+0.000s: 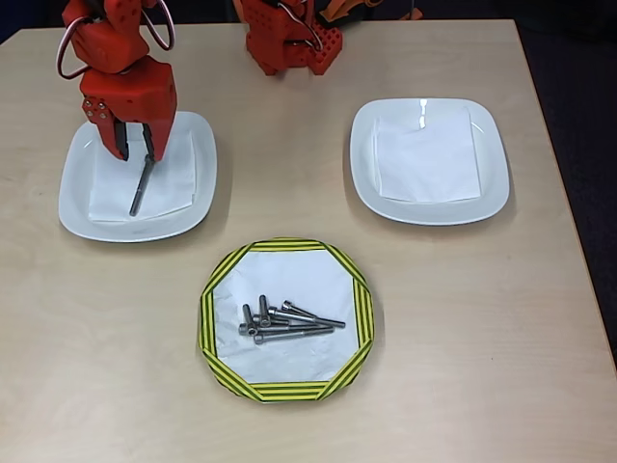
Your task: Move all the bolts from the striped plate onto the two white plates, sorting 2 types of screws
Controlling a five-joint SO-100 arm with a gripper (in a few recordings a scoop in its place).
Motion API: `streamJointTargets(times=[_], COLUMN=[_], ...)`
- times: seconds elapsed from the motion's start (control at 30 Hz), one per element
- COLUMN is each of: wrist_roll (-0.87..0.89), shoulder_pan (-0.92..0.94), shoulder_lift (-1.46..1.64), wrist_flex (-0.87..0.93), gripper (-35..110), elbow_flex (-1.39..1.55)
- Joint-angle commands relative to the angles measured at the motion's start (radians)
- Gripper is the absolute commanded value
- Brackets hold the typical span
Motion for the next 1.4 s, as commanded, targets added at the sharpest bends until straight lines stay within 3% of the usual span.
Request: streamJointTargets(times=[0.0, 0.3, 0.57, 0.93, 1.37], wrist_roll=[0.048, 0.198, 0.103, 0.319, 0.330], shoulder_pan=[-0.046, -0.351, -0.563, -0.589, -0.572], shoulder_lift=[0.057, 0.014, -0.104, -0.284, -0.436], wrist_flex=[0.003, -0.127, -0.397, -0.543, -0.546], gripper=[17, 16, 16, 16, 13], elbow_flex=[0.035, -0.170, -0.233, -0.268, -0.391])
